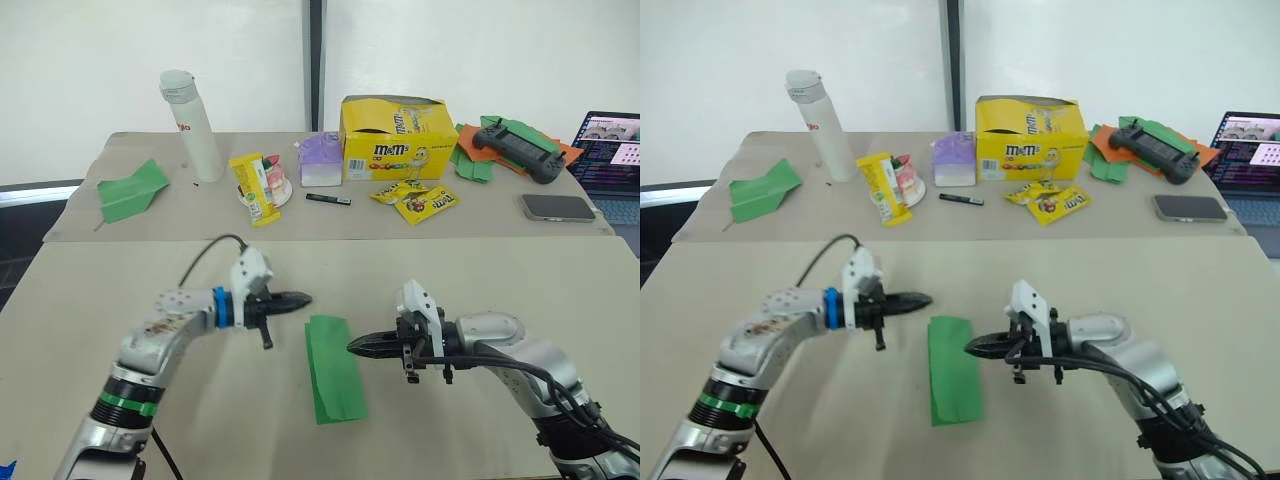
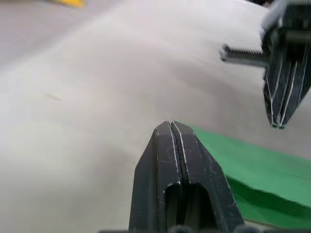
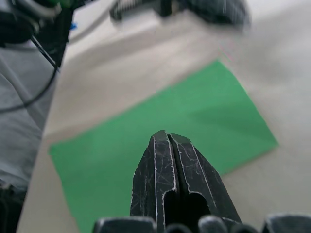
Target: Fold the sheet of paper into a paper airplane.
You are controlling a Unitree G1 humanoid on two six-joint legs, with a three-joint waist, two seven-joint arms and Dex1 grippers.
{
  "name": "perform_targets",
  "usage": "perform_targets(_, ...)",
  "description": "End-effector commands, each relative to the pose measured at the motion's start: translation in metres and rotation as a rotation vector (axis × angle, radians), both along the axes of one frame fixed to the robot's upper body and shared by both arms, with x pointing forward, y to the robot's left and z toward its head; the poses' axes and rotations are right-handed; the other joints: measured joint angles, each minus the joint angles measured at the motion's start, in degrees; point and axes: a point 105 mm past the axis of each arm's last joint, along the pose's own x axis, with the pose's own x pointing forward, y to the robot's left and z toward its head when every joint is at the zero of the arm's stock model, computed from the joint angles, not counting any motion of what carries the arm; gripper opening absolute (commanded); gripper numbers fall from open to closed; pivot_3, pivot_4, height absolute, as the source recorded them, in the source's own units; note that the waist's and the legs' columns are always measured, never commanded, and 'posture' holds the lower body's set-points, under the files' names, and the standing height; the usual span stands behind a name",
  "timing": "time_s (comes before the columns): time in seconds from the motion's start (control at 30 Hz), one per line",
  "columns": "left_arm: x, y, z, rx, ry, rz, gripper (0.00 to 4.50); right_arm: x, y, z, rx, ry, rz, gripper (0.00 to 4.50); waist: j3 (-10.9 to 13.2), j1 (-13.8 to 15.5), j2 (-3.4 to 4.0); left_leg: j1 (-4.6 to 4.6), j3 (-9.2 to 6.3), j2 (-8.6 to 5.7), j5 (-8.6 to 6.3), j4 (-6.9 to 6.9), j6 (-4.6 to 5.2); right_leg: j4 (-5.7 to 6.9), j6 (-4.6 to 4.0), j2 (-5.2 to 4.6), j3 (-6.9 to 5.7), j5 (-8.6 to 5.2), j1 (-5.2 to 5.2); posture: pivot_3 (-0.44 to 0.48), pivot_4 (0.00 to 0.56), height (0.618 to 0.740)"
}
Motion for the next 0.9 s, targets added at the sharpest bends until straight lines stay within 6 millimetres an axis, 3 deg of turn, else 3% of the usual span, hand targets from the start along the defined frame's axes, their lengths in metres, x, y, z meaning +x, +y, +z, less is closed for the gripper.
perform_targets(0.03, -0.006, -0.007, 0.018, -0.013, -0.077, -0.089, 0.0, 0.002, 0.0, 0.011, 0.012, -0.075, -0.006, 0.01, 0.0, 0.01, 0.0, -0.05, 0.0, -0.01, 0.0, 0.0, 0.0, 0.0, 0.0, -0.01, 0.0, 0.0, -0.04, 0.0, 0.15, 0.74)
perform_targets(0.3, -0.015, -0.002, 0.007, 0.121, -0.112, -0.207, 0.0, 0.006, -0.008, 0.009, -0.039, -0.107, -0.06, 0.01, 0.01, -0.03, -0.01, -0.11, 0.0, 0.0, 0.0, 0.03, 0.0, -0.01, -0.02, 0.0, -0.01, 0.02, -0.08, 0.0, 0.15, 0.74)
perform_targets(0.4, -0.02, 0.009, -0.001, 0.154, -0.081, -0.224, 0.86, 0.008, -0.018, 0.008, -0.075, -0.121, -0.093, 0.0, 0.01, -0.08, 0.0, -0.11, 0.01, 0.0, 0.0, 0.03, 0.0, -0.01, -0.02, 0.0, 0.0, 0.02, -0.08, 0.0, 0.15, 0.74)
perform_targets(0.57, -0.038, 0.006, -0.02, 0.182, -0.009, -0.307, 0.86, 0.01, -0.024, 0.007, -0.097, -0.129, -0.117, 0.0, 0.01, 0.0, 0.0, -0.12, 0.01, 0.01, 0.0, 0.02, 0.0, -0.02, -0.02, 0.0, 0.0, 0.02, -0.08, 0.0, 0.15, 0.74)
perform_targets(0.67, -0.04, 0.003, -0.031, 0.212, 0.0, -0.317, 0.02, 0.011, -0.025, 0.008, -0.102, -0.134, -0.126, 0.0, 0.02, 0.17, -0.01, -0.11, 0.01, 0.01, 0.0, 0.05, 0.0, -0.01, -0.02, -0.01, 0.0, 0.02, -0.04, 0.0, 0.15, 0.74)
perform_targets(0.9, -0.036, -0.011, -0.037, 0.193, 0.002, -0.313, 0.02, 0.013, -0.03, 0.009, -0.114, -0.146, -0.151, 0.0, 0.02, 0.1, -0.01, -0.11, 0.01, 0.01, 0.0, 0.05, 0.0, 0.0, -0.02, 0.0, 0.0, 0.02, -0.06, 0.0, 0.15, 0.74)
